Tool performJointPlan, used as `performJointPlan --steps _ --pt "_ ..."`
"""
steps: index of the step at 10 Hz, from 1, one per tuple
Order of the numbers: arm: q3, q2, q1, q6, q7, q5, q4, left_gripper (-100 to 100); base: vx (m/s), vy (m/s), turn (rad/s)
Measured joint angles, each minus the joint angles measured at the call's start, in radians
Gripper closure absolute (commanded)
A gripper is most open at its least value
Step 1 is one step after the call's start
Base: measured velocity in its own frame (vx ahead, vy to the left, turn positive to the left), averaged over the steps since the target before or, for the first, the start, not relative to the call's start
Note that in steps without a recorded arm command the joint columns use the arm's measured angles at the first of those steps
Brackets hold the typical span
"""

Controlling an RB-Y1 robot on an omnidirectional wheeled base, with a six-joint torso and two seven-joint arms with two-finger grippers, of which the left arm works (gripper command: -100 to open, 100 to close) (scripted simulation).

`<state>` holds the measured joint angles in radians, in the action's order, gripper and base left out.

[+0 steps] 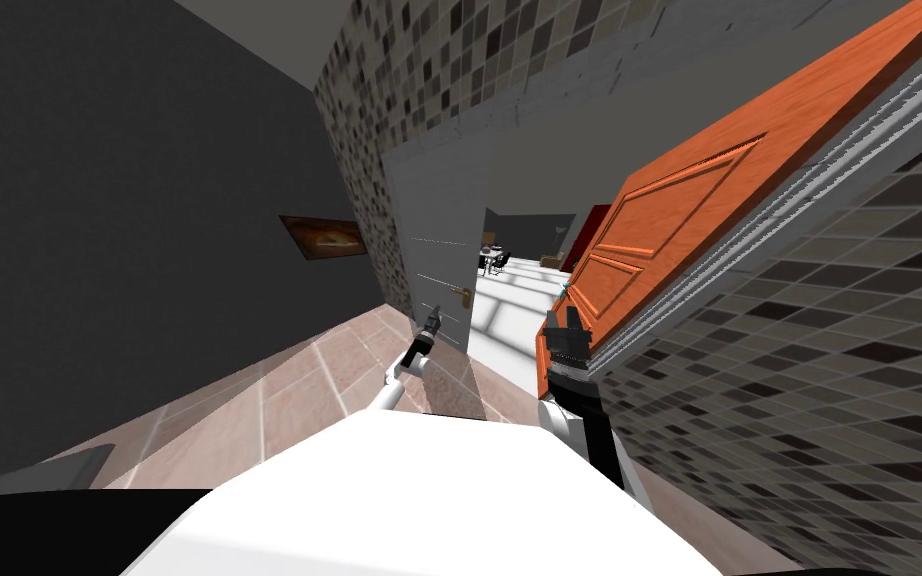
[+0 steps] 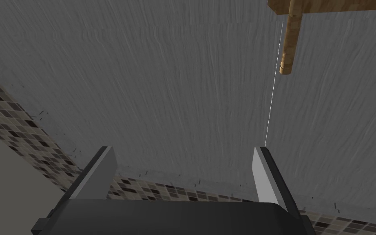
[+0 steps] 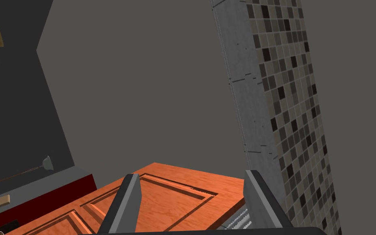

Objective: Push the door open

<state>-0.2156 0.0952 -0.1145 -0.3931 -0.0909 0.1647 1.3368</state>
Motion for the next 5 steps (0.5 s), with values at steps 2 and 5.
performJointPlan --steps 2,5 --pt "-0.008 -0.003 -0.03 0.002 -0.001 0.011 -0.046 -100 0.088 0.055 -0.061" --pt "-0.025 -0.002 -0.06 -0.002 0.001 0.028 -0.105 -100 0.087 0.053 -0.059"
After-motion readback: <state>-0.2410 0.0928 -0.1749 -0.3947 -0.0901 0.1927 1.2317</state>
